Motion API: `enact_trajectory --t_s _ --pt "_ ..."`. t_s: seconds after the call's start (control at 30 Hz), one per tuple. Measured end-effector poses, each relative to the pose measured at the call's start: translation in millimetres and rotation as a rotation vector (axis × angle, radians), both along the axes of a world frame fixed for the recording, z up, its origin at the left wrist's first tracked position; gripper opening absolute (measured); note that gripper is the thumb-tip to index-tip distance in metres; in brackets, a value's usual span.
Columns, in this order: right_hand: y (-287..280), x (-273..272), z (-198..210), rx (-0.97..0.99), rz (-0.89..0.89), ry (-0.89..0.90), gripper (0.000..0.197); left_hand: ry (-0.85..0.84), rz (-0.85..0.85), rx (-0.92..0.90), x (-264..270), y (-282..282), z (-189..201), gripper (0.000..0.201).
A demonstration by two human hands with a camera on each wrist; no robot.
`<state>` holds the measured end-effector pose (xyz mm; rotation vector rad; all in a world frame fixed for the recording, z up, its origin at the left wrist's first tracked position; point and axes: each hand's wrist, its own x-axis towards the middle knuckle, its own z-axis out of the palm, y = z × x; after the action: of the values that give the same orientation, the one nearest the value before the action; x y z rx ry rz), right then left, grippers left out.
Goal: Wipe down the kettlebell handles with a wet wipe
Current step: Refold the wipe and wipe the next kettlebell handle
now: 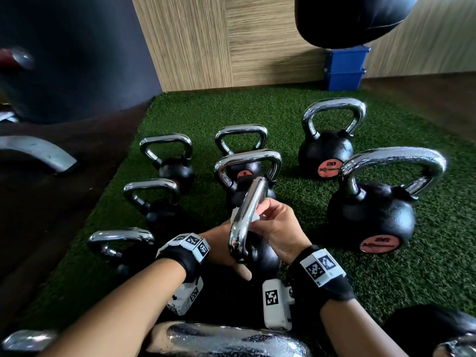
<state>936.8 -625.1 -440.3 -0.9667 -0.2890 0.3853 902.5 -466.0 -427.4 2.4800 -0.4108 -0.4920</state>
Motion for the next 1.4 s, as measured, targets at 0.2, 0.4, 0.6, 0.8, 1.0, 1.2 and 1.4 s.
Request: enact_trajectory --t_s 0.2,0.4,0.6,0.8,1.0,1.2,1.4 --pt "-4.2 15.9 2.1 -0.287 -0.353 -0.144 0.037 -0.048 -0.024 0.04 -1.6 3.2 -2.3 0.077" --pt "-5.7 19.7 10.4 -0.631 -0.497 -0.32 0.035 -0.087 -0.034 0.075 -1.4 1.8 1.4 0.07" --pt "-3.9 26.5 14.1 -0.788 -0.571 -0.346 0.022 -0.056 -0.047 0.072 -4.2 0.5 5.8 0.069" --pt "3.5 37.8 13.2 -0.793 -0.598 -0.152 0.021 -0.034 -0.002 0.055 -4.3 -0.3 8.6 0.091" --pt "10.9 43.7 16.7 -0.627 -0.436 0.162 0.015 -0.073 -0.034 0.008 -2.9 2.6 10.0 0.088" --pt "17.7 38.4 15.7 -0.997 -0.5 0.035 0.048 -0.062 0.045 0.091 -6.6 5.8 13.2 0.095" --pt "15.3 32.1 21.5 -1.099 -0.426 -0.048 0.033 -0.066 0.08 0.438 -9.8 18.0 53.0 0.037"
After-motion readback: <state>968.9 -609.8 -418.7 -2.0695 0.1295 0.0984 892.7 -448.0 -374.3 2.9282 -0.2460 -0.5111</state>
